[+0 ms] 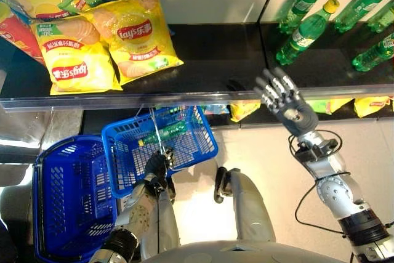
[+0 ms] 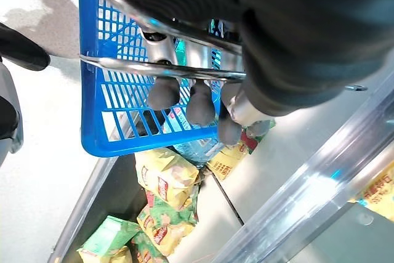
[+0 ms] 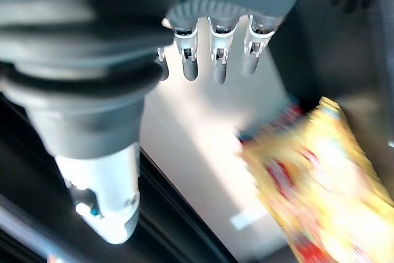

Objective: Pick up the snacks into the basket

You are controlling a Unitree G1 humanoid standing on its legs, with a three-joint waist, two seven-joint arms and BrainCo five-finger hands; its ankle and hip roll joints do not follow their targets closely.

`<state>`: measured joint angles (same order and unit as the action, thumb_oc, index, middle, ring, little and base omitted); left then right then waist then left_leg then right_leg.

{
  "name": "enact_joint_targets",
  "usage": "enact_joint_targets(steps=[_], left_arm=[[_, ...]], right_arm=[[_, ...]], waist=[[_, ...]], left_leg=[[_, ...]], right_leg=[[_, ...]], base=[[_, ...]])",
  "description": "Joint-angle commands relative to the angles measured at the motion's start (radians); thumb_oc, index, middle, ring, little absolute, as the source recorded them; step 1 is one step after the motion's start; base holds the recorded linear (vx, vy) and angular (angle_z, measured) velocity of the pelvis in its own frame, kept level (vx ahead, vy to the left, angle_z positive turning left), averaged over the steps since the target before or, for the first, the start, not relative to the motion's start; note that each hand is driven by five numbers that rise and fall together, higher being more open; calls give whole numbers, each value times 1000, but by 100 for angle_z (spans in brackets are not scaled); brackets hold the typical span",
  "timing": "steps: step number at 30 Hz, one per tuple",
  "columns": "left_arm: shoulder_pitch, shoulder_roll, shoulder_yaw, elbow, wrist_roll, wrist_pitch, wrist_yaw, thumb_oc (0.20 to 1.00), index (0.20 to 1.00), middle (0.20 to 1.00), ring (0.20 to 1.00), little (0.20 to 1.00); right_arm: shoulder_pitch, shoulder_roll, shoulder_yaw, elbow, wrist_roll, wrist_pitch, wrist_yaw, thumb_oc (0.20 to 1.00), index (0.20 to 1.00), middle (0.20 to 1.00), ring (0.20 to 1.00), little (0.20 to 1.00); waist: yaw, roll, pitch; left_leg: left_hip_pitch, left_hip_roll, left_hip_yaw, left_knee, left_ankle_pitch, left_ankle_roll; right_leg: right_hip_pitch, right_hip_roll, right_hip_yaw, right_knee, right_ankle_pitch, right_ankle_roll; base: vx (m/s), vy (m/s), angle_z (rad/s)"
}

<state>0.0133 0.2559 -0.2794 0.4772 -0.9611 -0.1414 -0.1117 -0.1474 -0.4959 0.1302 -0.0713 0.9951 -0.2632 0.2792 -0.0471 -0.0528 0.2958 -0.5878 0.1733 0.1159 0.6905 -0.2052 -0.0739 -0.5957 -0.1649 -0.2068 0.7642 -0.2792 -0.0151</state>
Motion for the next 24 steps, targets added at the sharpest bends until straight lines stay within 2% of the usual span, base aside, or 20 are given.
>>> enact_joint_targets(steps=[1,2,3,4,5,6,9,12,15,16,17,19,21,22,24], left_arm=[[50,-21,-50,-129,-20,-36,-46,200,200,200,200,200],[51,-20,-52,-129,-9,-31,-47,200,200,200,200,200],[50,-20,-50,-129,-9,-31,-47,200,200,200,200,200],[47,-21,-50,-130,-3,-29,-46,200,200,200,200,200],[36,-21,-52,-131,5,-27,-38,200,200,200,200,200],[35,-21,-51,-131,5,-27,-38,200,200,200,200,200],[28,-14,-67,-139,5,-20,-28,200,200,200,200,200],[20,-1,-81,-158,-4,-14,-18,200,200,200,200,200],[11,18,-95,-172,-5,-11,-5,200,200,200,200,200],[9,23,-106,-179,-11,-7,0,200,200,200,200,200],[9,23,-106,-179,-11,-7,0,200,200,200,200,200],[11,38,-117,-194,-16,-2,-2,200,200,200,200,200],[9,42,-120,-199,-14,-1,-2,200,200,200,200,200],[11,42,-120,-198,-14,-1,-2,200,200,200,200,200],[6,52,-131,-209,-13,0,-2,200,200,200,200,200]], right_arm=[[-95,-26,-28,15,-242,-95,-136,1000,1000,1000,1000,1000],[-147,-48,-29,44,-420,-89,-216,1000,1000,1000,1000,1000],[-150,-47,-27,44,-424,-88,-220,1000,1000,1000,1000,1000],[-183,-66,-21,58,-542,-80,-268,1000,1000,1000,1000,1000],[-268,-83,5,81,-746,-54,-357,1000,1000,1000,1000,1000],[-269,-82,6,81,-746,-54,-357,1000,1000,1000,1000,1000],[-413,-66,75,176,-896,6,-421,1000,1000,1000,1000,1000],[-576,-43,143,288,-961,48,-452,1000,1000,1000,1000,1000],[-724,-9,215,430,-950,84,-454,1000,1000,1000,1000,1000],[-803,32,247,524,-925,100,-451,1000,1000,1000,1000,1000],[-804,33,247,525,-925,100,-451,1000,1000,1000,1000,1000],[-934,95,310,706,-926,125,-453,1000,1000,1000,1000,1000],[-974,115,333,763,-932,129,-450,1000,1000,1000,1000,1000],[-972,116,334,763,-932,129,-450,1000,1000,1000,1000,1000],[-1061,179,376,917,-933,146,-444,1000,1000,1000,1000,1000]], waist=[[38,14,-61],[47,15,-62],[45,15,-61],[49,15,-62],[57,18,-62],[57,18,-61],[75,19,-60],[94,18,-54],[110,17,-51],[118,16,-51],[118,16,-50],[132,15,-49],[135,15,-46],[135,15,-45],[144,16,-40]], left_leg=[[1,-2,2,-4,-9,54],[3,-5,-3,-8,-7,56],[4,-6,-3,-10,-6,56],[-6,-7,2,-26,26,66],[-5,-10,0,-34,28,68],[-5,-10,-1,-34,28,68],[-8,-16,-7,-39,33,71],[-12,-20,-9,-40,36,75],[-18,-25,-10,-38,40,76],[-20,-29,-12,-42,43,76],[-19,-29,-12,-42,43,76],[-25,-34,-13,-45,49,77],[-26,-36,-13,-47,51,77],[-17,-36,-18,-31,20,69],[-19,-41,-21,-36,26,69]], right_leg=[[42,-54,11,-52,62,106],[48,-55,9,-56,63,107],[49,-55,8,-57,64,107],[42,-57,2,-73,91,97],[42,-57,-1,-74,93,97],[43,-58,-1,-74,93,97],[40,-58,-3,-75,98,96],[41,-59,-9,-74,101,95],[39,-59,-12,-70,104,91],[37,-58,-11,-73,107,90],[37,-58,-11,-73,107,90],[35,-60,-11,-77,117,88],[34,-60,-13,-76,119,89],[42,-60,-6,-60,92,99],[42,-61,-8,-61,96,100]], base=[[-2,-5,8],[-2,-3,11],[-78,2,15],[-87,9,14],[-85,9,9],[-19,3,5],[-18,-3,3],[-36,-12,4],[-39,2,7],[-37,7,8],[-40,2,8],[-37,6,5],[15,5,3],[42,3,8],[9,1,10]])
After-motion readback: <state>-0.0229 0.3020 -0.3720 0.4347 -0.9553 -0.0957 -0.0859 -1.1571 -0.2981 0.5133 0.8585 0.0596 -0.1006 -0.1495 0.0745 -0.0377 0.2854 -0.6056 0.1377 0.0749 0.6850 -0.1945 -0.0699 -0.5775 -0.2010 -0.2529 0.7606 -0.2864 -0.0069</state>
